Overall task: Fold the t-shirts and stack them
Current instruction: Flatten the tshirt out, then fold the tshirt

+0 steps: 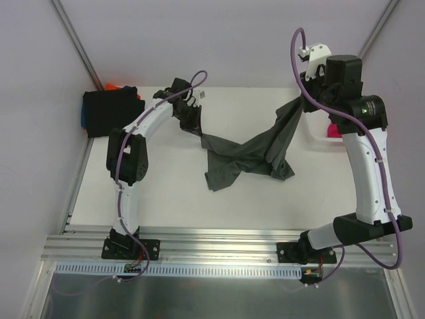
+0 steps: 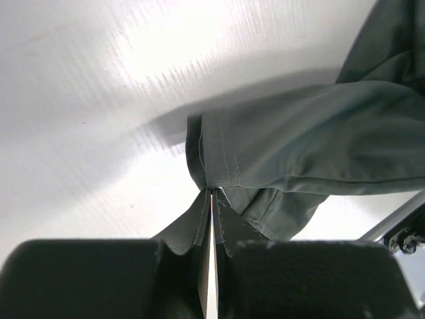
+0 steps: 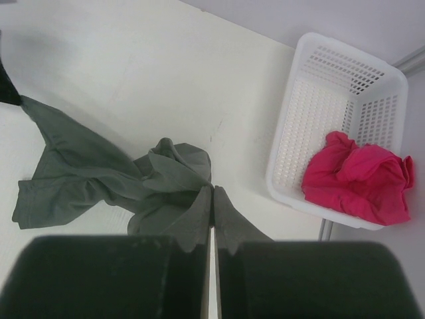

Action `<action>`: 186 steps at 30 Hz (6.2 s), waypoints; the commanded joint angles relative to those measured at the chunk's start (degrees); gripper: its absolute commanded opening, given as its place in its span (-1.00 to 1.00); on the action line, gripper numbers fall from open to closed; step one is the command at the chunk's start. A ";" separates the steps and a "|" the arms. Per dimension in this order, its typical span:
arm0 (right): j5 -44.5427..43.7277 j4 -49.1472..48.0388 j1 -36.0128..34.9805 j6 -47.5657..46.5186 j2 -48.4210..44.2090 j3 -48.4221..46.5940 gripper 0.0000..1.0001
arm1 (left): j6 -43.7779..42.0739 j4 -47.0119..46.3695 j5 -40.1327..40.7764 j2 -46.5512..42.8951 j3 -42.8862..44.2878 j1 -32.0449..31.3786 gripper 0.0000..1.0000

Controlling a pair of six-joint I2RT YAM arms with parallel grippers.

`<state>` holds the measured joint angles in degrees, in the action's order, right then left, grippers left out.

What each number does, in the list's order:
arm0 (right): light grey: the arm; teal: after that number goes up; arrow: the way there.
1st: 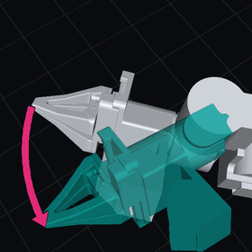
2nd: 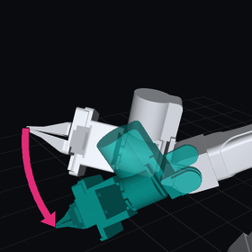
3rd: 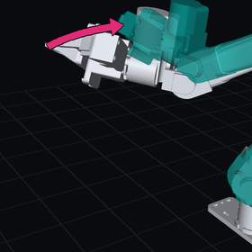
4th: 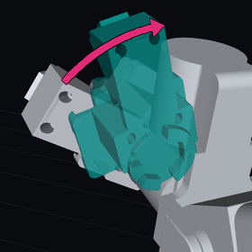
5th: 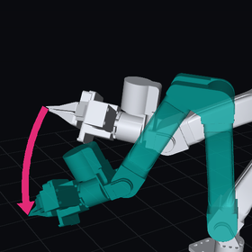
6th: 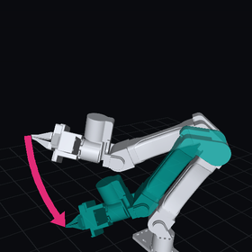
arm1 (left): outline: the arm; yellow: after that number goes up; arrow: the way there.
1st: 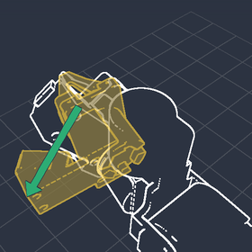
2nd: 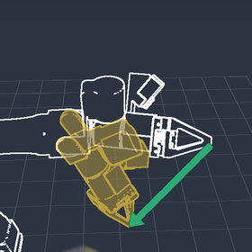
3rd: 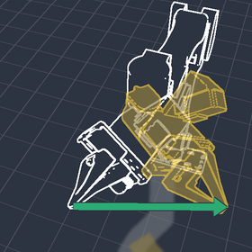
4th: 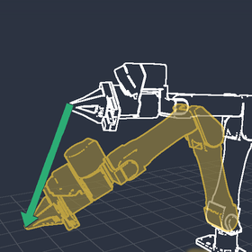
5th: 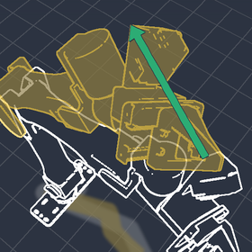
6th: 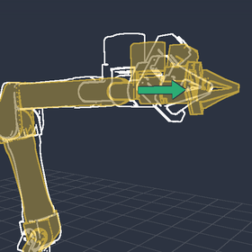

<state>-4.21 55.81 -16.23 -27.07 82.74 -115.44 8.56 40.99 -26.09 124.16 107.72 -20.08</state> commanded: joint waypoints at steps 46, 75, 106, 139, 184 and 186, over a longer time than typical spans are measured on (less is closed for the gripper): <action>7.99 3.77 11.83 1.93 -44.07 0.05 -0.99 | -16.38 14.82 6.04 -78.90 0.19 17.96 -1.00; 8.07 -17.15 11.83 -4.04 -30.88 6.90 -0.99 | -26.04 3.22 12.55 -63.94 -1.37 18.23 -1.00; 5.59 -9.73 7.88 -8.35 -42.23 10.12 -0.99 | -27.53 10.08 13.78 -73.72 -6.99 18.23 -1.00; 10.97 -34.54 9.64 -7.21 18.34 17.61 -0.99 | -29.74 -16.91 15.36 -11.30 -3.65 19.20 -1.00; 15.81 -31.82 5.24 -4.13 11.65 34.40 -0.99 | -22.80 -14.19 14.49 -7.00 -8.41 19.55 -1.00; 15.90 -31.99 5.33 -3.61 12.62 33.88 -0.99 | -22.53 -13.84 14.48 -6.83 -8.32 19.55 -1.00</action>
<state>10.17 25.45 -10.72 -30.65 94.61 -78.61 -14.96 26.06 -11.40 117.56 97.06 -1.37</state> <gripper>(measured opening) 0.016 0.006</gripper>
